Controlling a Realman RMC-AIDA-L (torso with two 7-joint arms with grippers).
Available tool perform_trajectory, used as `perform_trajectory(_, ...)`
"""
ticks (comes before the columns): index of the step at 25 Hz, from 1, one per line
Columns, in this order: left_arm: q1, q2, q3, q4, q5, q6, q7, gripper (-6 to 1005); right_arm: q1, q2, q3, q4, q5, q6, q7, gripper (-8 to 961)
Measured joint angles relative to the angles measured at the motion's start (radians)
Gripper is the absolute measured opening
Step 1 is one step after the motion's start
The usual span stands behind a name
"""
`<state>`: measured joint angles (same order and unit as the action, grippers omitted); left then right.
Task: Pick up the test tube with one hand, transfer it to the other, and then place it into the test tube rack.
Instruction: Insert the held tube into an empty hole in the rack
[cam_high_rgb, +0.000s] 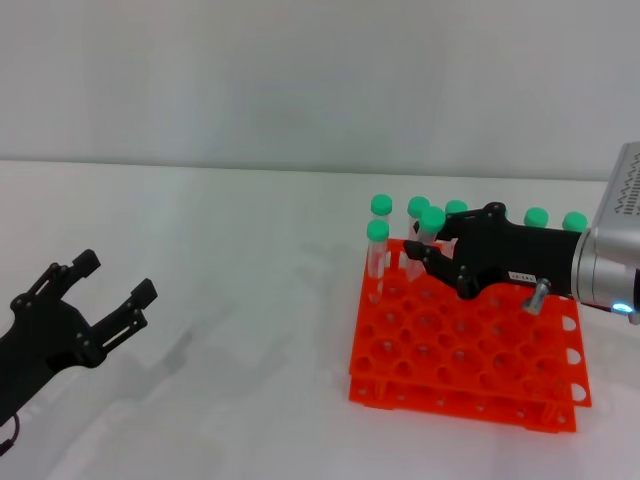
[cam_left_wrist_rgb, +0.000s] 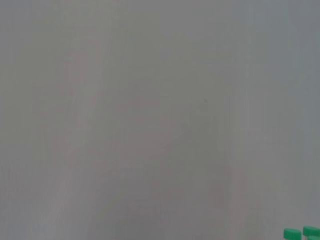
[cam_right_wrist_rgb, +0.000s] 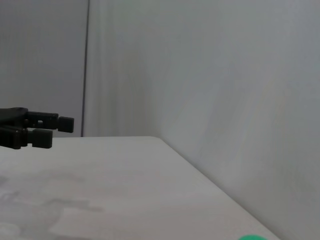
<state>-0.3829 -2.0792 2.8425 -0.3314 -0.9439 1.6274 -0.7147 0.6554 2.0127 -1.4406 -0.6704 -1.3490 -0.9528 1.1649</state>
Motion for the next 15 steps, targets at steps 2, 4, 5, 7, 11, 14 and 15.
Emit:
perform_trajectory(2, 0.000, -0.001, 0.000, 0.000, 0.000, -0.001, 0.000, 878, 0.001, 0.000, 0.000, 0.000, 0.002, 0.005, -0.001, 238)
perform_trajectory(4, -0.002, -0.001, 0.001, 0.000, 0.001, -0.002, 0.000, 878, 0.002, 0.000, 0.000, 0.000, 0.001, 0.009, -0.001, 238)
perform_trajectory(5, -0.002, -0.001, 0.001, 0.000, 0.001, -0.002, 0.000, 878, 0.003, 0.000, 0.000, 0.002, 0.000, 0.011, -0.002, 239)
perform_trajectory(7, -0.003, -0.001, 0.001, 0.001, 0.001, -0.002, 0.000, 878, 0.005, 0.000, -0.004, 0.008, -0.002, 0.013, -0.003, 239)
perform_trajectory(11, -0.008, -0.001, 0.002, 0.002, 0.001, -0.003, 0.000, 878, 0.010, 0.003, -0.039, 0.014, -0.001, 0.044, -0.004, 241)
perform_trajectory(14, -0.011, 0.000, 0.002, 0.007, 0.003, -0.009, 0.000, 879, 0.012, 0.006, -0.072, 0.014, 0.002, 0.073, -0.004, 242)
perform_trajectory(15, -0.011, 0.001, 0.002, 0.011, 0.004, -0.011, 0.000, 879, 0.014, 0.007, -0.077, 0.013, 0.002, 0.076, -0.004, 242)
